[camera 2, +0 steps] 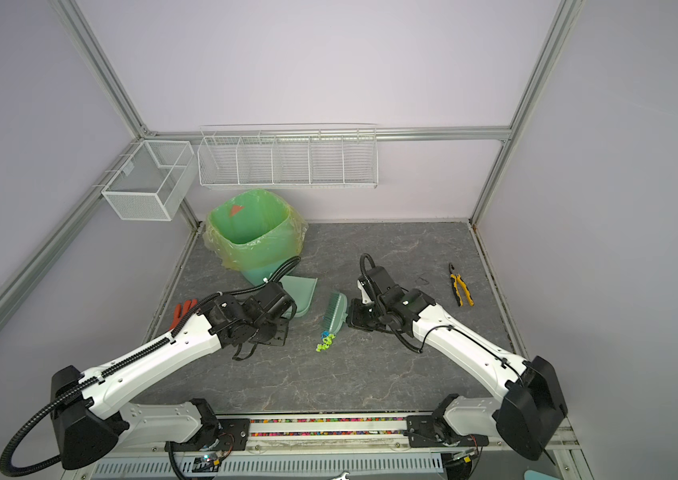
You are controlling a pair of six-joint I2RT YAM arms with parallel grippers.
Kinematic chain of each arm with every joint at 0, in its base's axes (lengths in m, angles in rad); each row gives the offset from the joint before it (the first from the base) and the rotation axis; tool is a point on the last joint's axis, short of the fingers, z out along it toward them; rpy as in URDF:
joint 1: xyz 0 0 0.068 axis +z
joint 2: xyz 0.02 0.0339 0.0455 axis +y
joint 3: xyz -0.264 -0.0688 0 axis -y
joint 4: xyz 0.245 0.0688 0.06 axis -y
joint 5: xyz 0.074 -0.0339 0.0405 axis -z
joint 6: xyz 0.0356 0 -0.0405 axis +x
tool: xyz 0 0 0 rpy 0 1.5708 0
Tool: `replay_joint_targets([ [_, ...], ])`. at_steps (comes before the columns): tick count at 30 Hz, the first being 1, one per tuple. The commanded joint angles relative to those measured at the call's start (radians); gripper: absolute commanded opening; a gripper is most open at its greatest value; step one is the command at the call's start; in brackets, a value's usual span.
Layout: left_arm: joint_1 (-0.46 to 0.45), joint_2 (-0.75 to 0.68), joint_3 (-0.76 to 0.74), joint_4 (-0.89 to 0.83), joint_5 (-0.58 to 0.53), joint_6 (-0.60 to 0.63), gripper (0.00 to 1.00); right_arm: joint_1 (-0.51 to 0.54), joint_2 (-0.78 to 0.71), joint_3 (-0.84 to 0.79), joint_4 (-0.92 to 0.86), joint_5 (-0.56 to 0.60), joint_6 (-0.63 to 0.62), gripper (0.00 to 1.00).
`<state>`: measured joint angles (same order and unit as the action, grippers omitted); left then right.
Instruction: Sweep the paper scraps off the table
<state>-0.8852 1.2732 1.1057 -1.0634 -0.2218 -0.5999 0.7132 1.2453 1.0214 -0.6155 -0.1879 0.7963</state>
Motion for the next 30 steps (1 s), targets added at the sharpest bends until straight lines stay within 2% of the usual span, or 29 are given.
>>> replay_joint_targets([
  [1, 0.034, 0.014, -0.003, -0.010, -0.014, 0.007, 0.00, 0.006, -0.060, -0.026, 0.015, -0.026, -0.012, 0.07],
  [8, 0.096, 0.020, -0.012, 0.010, 0.013, 0.033, 0.00, 0.086, 0.003, 0.017, -0.011, -0.055, -0.036, 0.07],
  [19, 0.098, 0.093, 0.012, -0.009, 0.058, 0.058, 0.00, 0.112, 0.066, -0.017, -0.090, -0.064, -0.068, 0.07],
  [24, 0.095, 0.115, 0.022, -0.020, 0.051, 0.074, 0.00, 0.084, 0.088, 0.033, -0.253, 0.072, -0.170, 0.07],
  [30, 0.072, 0.115, 0.018, 0.035, 0.070, 0.104, 0.00, -0.029, 0.041, 0.056, -0.270, 0.057, -0.256, 0.07],
])
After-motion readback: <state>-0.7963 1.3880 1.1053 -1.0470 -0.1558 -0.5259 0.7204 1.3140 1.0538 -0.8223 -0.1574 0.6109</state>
